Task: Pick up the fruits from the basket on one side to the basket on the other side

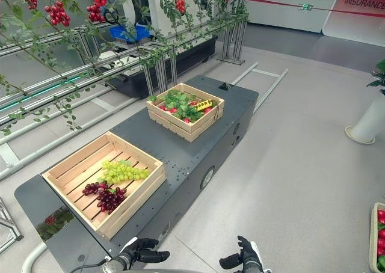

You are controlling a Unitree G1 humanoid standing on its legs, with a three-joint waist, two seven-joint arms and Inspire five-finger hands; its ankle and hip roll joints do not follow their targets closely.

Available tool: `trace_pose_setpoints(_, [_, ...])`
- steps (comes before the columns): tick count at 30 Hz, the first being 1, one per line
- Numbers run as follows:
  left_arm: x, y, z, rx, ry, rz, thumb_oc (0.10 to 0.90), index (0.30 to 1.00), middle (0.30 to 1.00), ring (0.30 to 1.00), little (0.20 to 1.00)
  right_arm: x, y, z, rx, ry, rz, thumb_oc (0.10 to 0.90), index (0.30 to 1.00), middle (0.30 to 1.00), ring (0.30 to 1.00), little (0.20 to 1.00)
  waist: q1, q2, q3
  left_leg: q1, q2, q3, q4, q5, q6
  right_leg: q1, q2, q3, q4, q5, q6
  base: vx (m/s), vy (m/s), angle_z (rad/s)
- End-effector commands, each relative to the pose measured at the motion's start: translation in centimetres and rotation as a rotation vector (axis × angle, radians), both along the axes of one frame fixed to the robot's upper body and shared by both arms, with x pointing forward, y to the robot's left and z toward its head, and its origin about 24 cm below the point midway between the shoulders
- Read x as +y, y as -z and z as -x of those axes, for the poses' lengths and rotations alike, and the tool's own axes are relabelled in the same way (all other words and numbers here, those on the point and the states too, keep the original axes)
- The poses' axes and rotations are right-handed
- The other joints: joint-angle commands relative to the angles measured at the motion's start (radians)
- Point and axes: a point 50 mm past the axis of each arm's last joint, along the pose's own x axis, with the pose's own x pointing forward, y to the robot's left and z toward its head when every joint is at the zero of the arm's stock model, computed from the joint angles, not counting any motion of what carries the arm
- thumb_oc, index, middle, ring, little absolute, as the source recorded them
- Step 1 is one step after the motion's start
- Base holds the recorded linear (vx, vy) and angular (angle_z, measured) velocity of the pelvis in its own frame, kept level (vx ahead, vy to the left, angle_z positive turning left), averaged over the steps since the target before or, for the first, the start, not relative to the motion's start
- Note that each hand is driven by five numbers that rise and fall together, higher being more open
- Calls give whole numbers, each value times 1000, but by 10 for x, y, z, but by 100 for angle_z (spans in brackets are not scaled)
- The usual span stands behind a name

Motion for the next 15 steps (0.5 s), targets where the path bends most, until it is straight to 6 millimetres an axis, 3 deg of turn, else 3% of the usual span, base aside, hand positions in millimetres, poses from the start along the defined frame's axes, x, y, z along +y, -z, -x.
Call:
trace_pose_setpoints(1, [-11, -5, -18, -67, 52, 45, 800, 900, 900, 900, 900, 9, -6, -25, -75, -83, -2, 800, 900, 900, 900, 900, 2, -15, 34, 31, -20, -16, 9, -120, 20, 30, -26, 4, 5, -34, 5, 0, 0, 0])
trace_pose_setpoints(15, [-15, -8, -21, -88, 64, 100, 800, 900, 900, 900, 900, 10, -7, -29, -84, -98, -2, 800, 900, 900, 900, 900, 5, -12, 47, 28, -20, -16, 9, -118, 21, 24, -27, 4, 5, -29, 4, 0, 0, 0])
